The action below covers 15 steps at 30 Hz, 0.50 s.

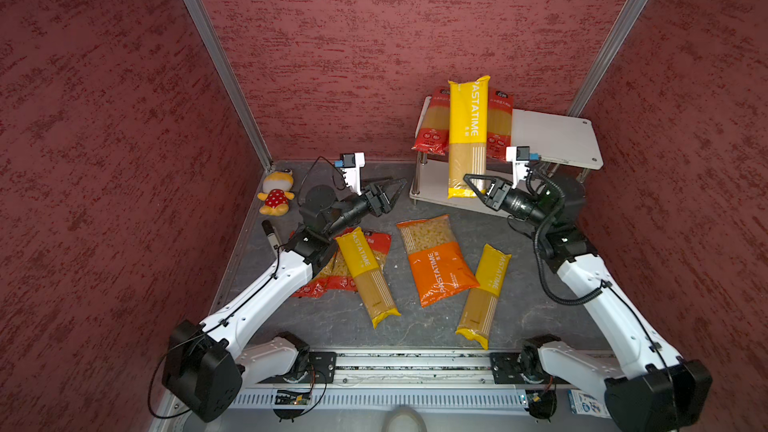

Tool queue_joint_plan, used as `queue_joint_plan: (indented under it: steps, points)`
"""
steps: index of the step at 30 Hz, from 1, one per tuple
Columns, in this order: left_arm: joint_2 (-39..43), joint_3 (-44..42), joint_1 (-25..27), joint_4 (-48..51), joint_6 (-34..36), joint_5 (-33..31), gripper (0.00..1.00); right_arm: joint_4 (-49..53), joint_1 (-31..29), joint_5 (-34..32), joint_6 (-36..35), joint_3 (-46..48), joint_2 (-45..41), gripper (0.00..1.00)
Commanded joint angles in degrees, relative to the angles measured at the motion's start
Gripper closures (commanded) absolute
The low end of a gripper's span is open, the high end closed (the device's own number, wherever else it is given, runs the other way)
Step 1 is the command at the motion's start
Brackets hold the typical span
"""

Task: Place and organize the pasta boxes and bags onto the shelf
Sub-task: 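Carry the yellow PASTATIME bag with the right gripper to the top shelf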

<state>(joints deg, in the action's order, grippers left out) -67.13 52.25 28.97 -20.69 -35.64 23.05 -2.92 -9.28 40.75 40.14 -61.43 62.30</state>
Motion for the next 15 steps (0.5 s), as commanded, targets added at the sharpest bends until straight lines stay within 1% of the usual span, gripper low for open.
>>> queue_joint_plan:
  steps: [1, 4, 7, 10, 13, 15]
  points:
    - [1.08, -2.2, 1.14, 2.37, 1.92, -2.25, 0.25, 4.17, 5.37, -1.33, -1.03, -7.87, -1.47, 1.0]
    - [1.04, -3.3, 2.02, 2.43, 1.93, -2.82, 0.25, 10.29, 11.44, 0.0, 2.04, -13.13, 0.45, 1.0]
    - [0.95, -3.95, 2.89, 2.13, 1.93, -3.26, 0.25, 16.81, 17.89, 1.22, 3.25, -16.81, 2.54, 1.0]
    - [0.46, -4.33, 3.54, 1.95, 2.1, -3.44, 0.25, 18.11, 23.44, 5.97, 5.29, -18.19, 4.93, 1.0]
    - [-0.89, -4.35, 4.15, 1.51, 1.59, -3.32, 0.25, 20.39, 25.99, 6.71, 4.39, -21.3, 7.73, 1.0]
    - [-1.73, -3.93, 4.88, 1.65, 1.45, -3.08, 0.25, 25.42, 26.33, 6.26, 1.13, -25.21, 10.65, 1.0]
